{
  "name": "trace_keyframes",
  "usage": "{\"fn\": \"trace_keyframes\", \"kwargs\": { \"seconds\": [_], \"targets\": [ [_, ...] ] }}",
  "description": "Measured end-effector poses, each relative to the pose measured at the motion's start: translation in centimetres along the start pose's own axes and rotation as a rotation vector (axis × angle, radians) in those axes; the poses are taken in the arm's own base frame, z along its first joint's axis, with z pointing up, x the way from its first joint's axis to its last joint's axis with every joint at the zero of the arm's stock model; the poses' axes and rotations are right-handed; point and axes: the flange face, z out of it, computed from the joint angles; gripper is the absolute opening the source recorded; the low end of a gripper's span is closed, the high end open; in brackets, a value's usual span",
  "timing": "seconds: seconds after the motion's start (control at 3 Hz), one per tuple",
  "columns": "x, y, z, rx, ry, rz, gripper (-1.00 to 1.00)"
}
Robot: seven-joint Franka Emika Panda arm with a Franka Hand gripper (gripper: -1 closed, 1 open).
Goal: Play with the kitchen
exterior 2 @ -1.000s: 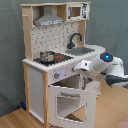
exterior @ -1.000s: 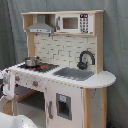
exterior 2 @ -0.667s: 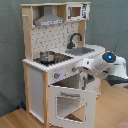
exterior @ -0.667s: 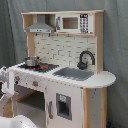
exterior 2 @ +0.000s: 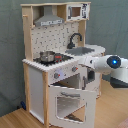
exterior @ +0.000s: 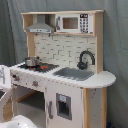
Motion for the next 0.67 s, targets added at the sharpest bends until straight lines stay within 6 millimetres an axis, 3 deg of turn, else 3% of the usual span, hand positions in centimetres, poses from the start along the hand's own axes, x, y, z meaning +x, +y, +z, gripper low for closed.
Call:
{"fn": "trace_keyframes", "kwargs": {
  "seconds": [0.67],
  "targets": [
    [0.9, -0.9, -3.1, -0.276, -0.102, -0.090, 1.00]
  ]
}}
